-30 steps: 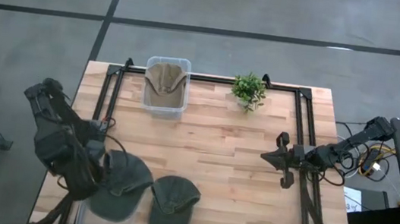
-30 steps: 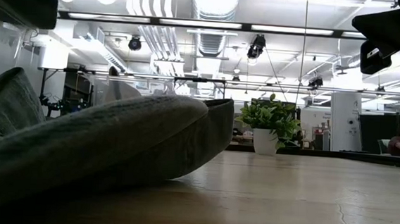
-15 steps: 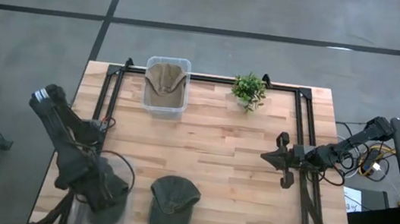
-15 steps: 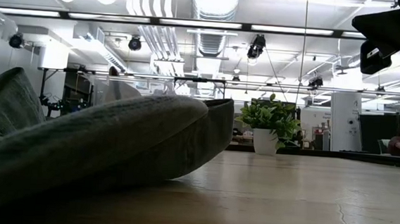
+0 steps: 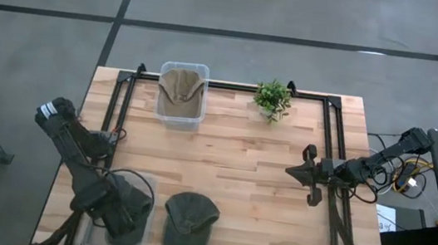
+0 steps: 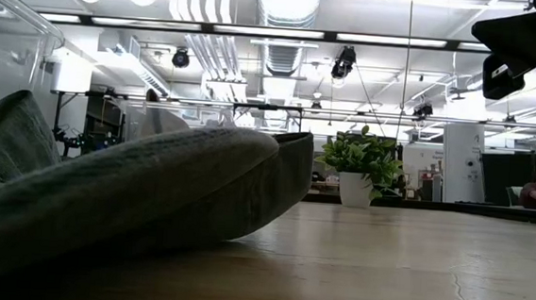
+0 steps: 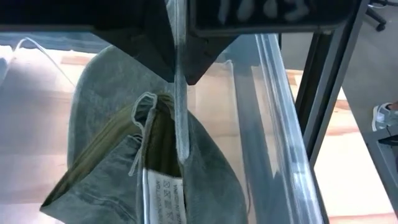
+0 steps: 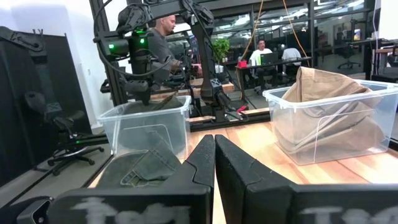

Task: Pick & Place hat
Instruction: Put the top black cap into the bottom transparent bin, then put the black cap into the bottom transparent bin

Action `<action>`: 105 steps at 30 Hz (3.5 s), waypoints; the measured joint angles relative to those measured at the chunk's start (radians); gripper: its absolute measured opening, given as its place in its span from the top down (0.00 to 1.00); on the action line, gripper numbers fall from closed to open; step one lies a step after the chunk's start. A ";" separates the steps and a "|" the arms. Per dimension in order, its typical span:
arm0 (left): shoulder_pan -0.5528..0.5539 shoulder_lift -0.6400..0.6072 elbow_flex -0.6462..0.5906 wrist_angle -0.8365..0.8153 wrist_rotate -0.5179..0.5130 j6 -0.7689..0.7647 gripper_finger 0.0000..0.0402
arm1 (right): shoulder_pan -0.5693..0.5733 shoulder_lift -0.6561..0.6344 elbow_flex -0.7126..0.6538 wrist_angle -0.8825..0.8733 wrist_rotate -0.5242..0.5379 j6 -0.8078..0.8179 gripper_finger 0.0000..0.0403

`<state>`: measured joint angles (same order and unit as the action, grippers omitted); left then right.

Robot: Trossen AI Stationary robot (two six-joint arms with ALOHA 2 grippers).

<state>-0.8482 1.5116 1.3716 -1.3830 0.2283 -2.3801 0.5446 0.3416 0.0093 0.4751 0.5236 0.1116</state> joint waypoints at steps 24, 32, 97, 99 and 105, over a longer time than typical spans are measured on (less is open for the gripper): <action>0.042 -0.069 0.180 0.074 -0.330 0.104 0.61 | 0.000 0.000 0.000 0.000 0.000 0.000 0.98; 0.078 -0.063 0.212 0.250 -0.784 0.355 0.61 | 0.000 0.000 0.000 0.000 0.000 0.000 0.98; 0.230 0.411 0.244 0.715 -0.459 0.678 0.61 | 0.000 0.000 0.000 0.000 0.000 0.000 0.98; 0.228 0.410 0.244 0.666 -0.438 0.656 0.61 | 0.000 0.000 0.000 0.000 0.000 0.000 0.98; 0.242 0.393 0.246 0.469 -0.380 0.620 0.61 | 0.000 0.000 0.000 0.000 0.000 0.000 0.98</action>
<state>-0.6060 1.9046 1.6176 -0.9144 -0.1522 -1.7599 0.5446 0.3420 0.0097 0.4751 0.5236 0.1116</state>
